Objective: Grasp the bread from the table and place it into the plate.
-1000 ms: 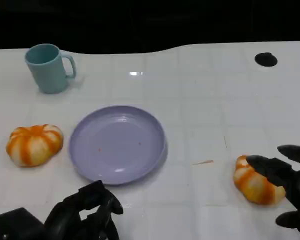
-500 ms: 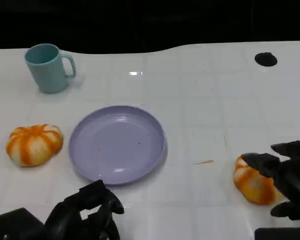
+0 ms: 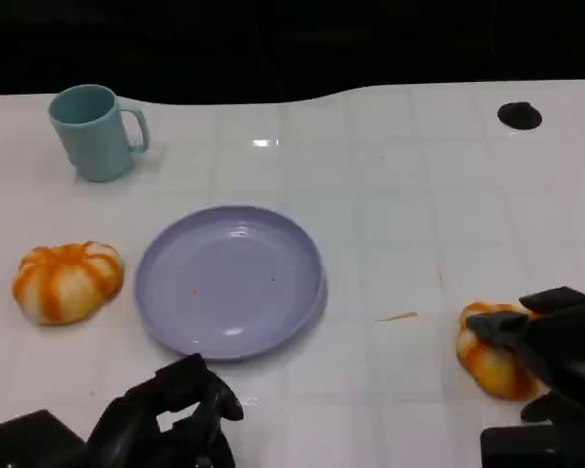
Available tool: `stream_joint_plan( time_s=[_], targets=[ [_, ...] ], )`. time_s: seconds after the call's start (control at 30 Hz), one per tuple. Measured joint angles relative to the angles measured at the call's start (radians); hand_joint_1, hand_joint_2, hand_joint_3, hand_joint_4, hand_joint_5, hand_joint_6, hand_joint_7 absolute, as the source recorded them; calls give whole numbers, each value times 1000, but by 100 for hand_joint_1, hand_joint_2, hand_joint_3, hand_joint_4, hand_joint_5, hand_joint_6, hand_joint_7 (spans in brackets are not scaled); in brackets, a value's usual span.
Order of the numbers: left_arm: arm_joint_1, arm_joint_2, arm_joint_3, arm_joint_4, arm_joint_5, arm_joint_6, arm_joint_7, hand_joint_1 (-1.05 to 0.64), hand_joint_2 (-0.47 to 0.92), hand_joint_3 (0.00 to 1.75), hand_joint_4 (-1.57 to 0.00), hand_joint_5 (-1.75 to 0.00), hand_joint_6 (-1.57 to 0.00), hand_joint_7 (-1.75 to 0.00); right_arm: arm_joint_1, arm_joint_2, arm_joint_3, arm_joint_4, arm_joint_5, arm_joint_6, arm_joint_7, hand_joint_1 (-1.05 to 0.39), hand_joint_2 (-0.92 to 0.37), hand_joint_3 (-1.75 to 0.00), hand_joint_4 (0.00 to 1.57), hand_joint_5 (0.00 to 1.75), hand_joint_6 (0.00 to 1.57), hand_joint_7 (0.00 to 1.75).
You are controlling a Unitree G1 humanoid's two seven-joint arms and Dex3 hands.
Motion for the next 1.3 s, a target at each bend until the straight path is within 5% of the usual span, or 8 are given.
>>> stream_joint_plan(
  time_s=[0.2, 0.43, 0.63, 0.7, 0.73, 0.77, 0.87, 1.3],
  targets=[
    [2, 1, -2, -5, 1, 0, 2, -74, 92, 53, -81, -175, -70, -146, -56, 0, 46, 94, -1, 1, -64, -31, -81, 0, 40, 17, 46, 3],
    [3, 1, -3, -9, 1, 4, 3, -74, 92, 52, -82, -175, -71, -144, -108, 1, 72, 247, 21, -55, -253, -19, -89, -1, 93, 18, 76, 5],
    [3, 2, -3, -9, 0, 4, 3, -72, 92, 54, -81, -175, -70, -144, -155, 7, 86, 372, 49, -118, -434, -12, -91, -1, 94, 145, 130, 8],
    [3, 2, -3, -9, 0, 4, 3, -72, 92, 54, -82, -175, -70, -144, -170, 9, 91, 416, 59, -142, -490, -13, -91, -1, 90, 167, 138, 10],
    [3, 2, -3, -9, 0, 4, 3, -72, 92, 54, -82, -175, -71, -144, -178, 9, 94, 433, 60, -150, -512, -13, -91, -1, 90, 171, 139, 20],
    [3, 2, -3, -9, 1, 4, 3, -72, 92, 54, -82, -175, -71, -145, -185, 9, 97, 450, 60, -158, -532, -13, -90, -1, 89, 173, 118, 70],
    [3, 2, -4, -9, 1, 4, 3, -72, 92, 55, -82, -175, -71, -145, -198, 9, 106, 486, 59, -177, -593, -12, -88, -1, 89, 174, 90, 135],
    [3, 1, -5, -9, 1, 4, 3, -73, 92, 54, -81, -175, -69, -146, -202, 9, 105, 510, 100, -256, -714, 0, -88, -3, 92, 175, 82, 157]
  ],
)
